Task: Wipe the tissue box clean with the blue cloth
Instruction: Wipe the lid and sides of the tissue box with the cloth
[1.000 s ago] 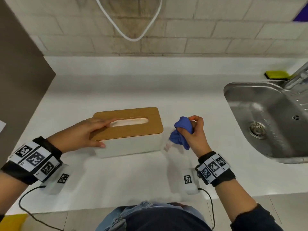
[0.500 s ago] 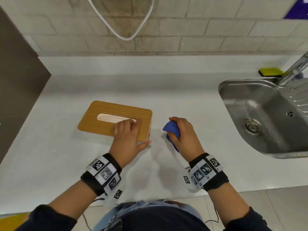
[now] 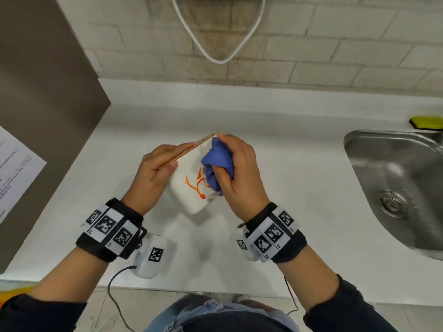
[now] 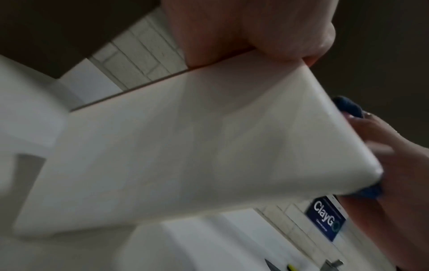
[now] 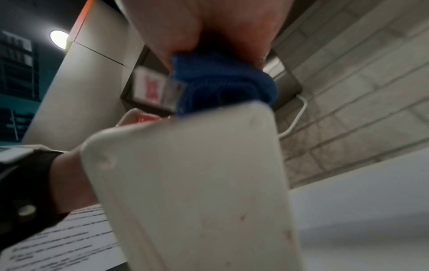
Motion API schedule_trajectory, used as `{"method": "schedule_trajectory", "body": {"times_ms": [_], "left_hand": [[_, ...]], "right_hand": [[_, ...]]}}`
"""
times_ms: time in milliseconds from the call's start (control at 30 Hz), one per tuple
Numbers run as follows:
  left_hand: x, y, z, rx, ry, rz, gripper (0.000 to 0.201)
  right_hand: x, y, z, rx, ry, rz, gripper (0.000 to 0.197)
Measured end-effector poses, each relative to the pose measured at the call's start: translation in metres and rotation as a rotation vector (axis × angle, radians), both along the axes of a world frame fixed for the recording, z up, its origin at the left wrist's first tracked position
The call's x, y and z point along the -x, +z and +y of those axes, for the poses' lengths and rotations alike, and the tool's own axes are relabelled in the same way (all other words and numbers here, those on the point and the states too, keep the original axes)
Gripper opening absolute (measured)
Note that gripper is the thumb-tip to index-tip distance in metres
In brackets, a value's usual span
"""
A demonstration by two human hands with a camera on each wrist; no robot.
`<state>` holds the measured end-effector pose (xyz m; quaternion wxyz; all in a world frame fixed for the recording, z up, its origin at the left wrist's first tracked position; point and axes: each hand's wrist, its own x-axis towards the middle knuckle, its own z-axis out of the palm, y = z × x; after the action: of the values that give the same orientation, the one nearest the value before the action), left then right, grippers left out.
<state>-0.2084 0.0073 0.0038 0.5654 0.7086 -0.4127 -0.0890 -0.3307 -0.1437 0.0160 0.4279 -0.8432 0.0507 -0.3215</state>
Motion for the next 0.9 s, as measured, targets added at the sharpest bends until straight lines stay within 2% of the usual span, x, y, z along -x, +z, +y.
{"method": "schedule_trajectory", "body": {"times_ms": [33, 167, 300, 433, 533, 667, 900], "left_hand": [[-0.003, 0.002, 0.002, 0.009, -0.010, 0.056, 0.037], [-0.019, 0.013, 0.006, 0.027, -0.015, 0.232, 0.037], [-0.035, 0.021, 0.007, -0.001, -0.003, 0.284, 0.035], [-0.045, 0.022, 0.007, 0.013, -0.039, 0.344, 0.039], [-0.051, 0.021, 0.009, -0.008, -0.077, 0.339, 0.038], [-0.055, 0.020, 0.010, -0.008, -0.142, 0.344, 0.036], [-0.059, 0.019, 0.011, -0.016, -0.167, 0.326, 0.035]], "right_hand": [[-0.010, 0.000, 0.007, -0.012, -0.010, -0.019, 0.038], [-0.036, -0.004, 0.037, 0.139, -0.047, -0.011, 0.038], [-0.055, 0.004, 0.047, 0.207, 0.050, -0.034, 0.038], [-0.063, -0.003, 0.051, 0.459, 0.146, -0.070, 0.034], [-0.064, -0.008, 0.042, 0.624, 0.232, -0.126, 0.026], [-0.062, -0.009, 0.026, 0.719, 0.356, -0.216, 0.019], [-0.052, -0.019, -0.008, 0.790, 0.308, -0.283, 0.019]]}}
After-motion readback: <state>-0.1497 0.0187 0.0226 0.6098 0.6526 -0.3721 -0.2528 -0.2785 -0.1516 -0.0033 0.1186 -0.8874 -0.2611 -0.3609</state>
